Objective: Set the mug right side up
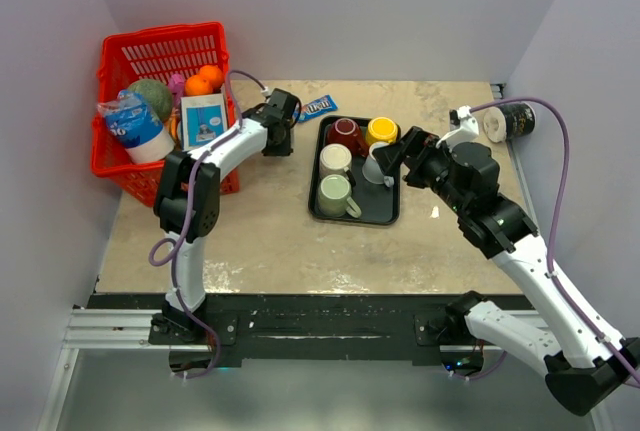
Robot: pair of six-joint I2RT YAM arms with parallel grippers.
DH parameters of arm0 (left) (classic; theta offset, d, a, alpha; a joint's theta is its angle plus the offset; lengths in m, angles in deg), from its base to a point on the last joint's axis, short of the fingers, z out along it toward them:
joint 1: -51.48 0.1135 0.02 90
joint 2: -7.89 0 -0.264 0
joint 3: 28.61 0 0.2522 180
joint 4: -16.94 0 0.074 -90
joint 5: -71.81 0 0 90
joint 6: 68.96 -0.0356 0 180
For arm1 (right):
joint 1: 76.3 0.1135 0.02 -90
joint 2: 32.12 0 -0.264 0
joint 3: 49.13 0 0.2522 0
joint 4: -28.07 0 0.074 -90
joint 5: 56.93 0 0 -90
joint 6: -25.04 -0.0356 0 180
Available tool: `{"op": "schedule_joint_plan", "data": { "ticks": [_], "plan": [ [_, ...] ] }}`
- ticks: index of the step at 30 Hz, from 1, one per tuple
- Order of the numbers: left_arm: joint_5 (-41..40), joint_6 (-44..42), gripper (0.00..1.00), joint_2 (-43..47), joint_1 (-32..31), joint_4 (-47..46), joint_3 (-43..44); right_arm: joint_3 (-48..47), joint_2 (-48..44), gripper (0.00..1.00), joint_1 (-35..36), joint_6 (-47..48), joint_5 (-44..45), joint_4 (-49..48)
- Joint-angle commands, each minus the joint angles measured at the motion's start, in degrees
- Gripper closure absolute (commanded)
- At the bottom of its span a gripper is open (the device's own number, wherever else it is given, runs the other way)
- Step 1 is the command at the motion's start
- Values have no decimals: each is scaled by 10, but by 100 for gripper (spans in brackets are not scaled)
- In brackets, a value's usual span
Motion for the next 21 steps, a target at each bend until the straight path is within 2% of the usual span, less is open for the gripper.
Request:
{"op": "schedule_joint_plan", "data": {
  "ticks": [1,8,11,12,14,15,20,21],
  "plan": [
    [-6,14,71,19,3,-49,10,-23,-6,1,0,-5,10,-1],
    [-7,14,66,31,8,-65,-11,-25,-12,1,0,-7,15,13],
    [-9,14,60,31,8,-60,-13,-24,-15,1,1,-9,14,16],
    [-10,14,53,36,8,-61,-15,-24,-15,1,1,-10,15,17],
    [-13,13,44,44,8,-61,-19,-24,-13,1,1,-8,15,24],
    [-16,13,35,55,7,-61,-21,-25,-13,1,1,-7,14,27],
    [-26,6,13,96,-3,-64,-38,-18,-1,1,0,22,5,29],
    [-33,2,1,108,-6,-64,-39,-17,1,1,0,28,3,27]
  ]
}}
